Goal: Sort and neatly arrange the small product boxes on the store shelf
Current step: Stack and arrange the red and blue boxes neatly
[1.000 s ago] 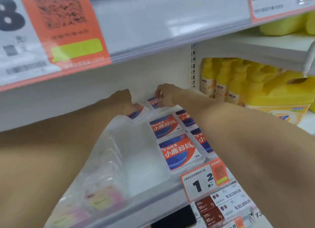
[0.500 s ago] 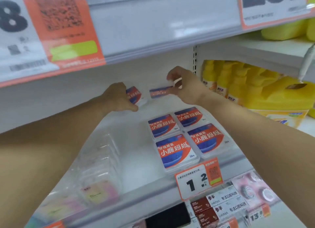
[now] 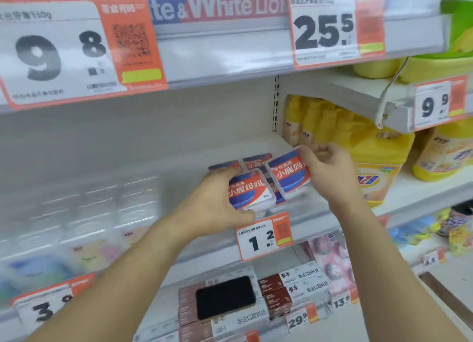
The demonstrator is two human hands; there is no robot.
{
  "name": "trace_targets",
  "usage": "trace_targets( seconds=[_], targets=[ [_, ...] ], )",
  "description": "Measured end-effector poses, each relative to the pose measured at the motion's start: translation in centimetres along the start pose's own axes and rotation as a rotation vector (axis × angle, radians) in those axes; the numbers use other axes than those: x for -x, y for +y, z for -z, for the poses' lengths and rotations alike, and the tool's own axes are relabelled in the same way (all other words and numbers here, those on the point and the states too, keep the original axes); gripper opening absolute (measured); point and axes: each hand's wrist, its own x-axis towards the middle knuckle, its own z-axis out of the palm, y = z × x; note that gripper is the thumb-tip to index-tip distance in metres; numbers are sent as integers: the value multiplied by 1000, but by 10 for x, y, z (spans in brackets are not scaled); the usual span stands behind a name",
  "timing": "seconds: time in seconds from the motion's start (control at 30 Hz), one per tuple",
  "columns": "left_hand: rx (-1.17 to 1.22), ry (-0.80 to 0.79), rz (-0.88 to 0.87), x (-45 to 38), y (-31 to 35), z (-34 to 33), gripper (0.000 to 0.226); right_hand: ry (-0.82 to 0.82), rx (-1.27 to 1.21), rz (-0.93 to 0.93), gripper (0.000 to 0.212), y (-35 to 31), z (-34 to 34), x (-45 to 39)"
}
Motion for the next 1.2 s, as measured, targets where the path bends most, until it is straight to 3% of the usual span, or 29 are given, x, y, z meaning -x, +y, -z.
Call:
trace_targets(
  seconds=[0.17, 0.3, 0.47, 0.7, 1.0, 1.2],
  targets=[
    [-165, 67, -5, 9, -6, -16, 88, 0, 116, 40, 31, 7, -6, 20],
    [-75, 117, 5, 20, -11, -24, 85, -57, 217, 75, 51, 6, -5, 35],
    [110, 131, 83, 31, -13, -32, 81, -259, 84, 42, 58, 7, 6, 46],
    [201, 84, 149, 31, -20, -29, 76, -509, 176, 59, 65, 11, 22, 39],
    [-39, 261, 124, 37, -8, -39, 78, -450, 274, 135, 82, 12, 19, 40],
    [-32, 303, 168, 41, -5, -47, 80, -497, 315, 148, 87, 14, 22, 37]
  ],
)
